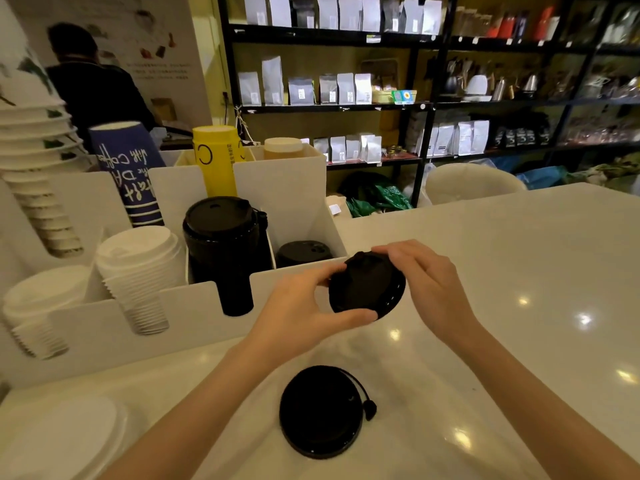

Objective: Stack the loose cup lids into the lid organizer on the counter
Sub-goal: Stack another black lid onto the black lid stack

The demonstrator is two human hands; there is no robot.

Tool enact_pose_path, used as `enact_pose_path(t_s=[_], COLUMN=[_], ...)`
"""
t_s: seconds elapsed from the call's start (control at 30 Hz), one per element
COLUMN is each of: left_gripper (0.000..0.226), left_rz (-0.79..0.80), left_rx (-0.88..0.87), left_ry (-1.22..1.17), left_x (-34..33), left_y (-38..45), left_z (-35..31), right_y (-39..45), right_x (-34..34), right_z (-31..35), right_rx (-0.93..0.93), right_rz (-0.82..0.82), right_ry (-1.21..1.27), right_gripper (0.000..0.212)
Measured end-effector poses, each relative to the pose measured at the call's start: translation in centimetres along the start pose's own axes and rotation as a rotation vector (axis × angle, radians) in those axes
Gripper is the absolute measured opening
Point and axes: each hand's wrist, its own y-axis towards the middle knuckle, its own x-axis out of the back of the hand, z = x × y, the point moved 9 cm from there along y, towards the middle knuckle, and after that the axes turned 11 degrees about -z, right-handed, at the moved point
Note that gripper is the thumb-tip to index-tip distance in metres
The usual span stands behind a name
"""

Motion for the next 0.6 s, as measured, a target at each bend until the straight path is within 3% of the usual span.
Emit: enact_pose_path(t_s=[0.33, 0.6], left_gripper=[0.062, 0.049], left_rz=[-0.372, -0.552], left_rx=[-0.095, -0.068], left_ry=[-0.187, -0.109], left_x=[11.5, 17.8], left_y=[1.7, 2.1], left_z=[-1.0, 2.4], right_y=[3.0, 3.1], right_x=[-4.1, -10.8], right_z=[7.2, 8.5], right_rx=[0.112, 0.073], right_rz=[-0.124, 0.024], right_ry=[0.212, 0.384], right_gripper=[0.026, 0.03])
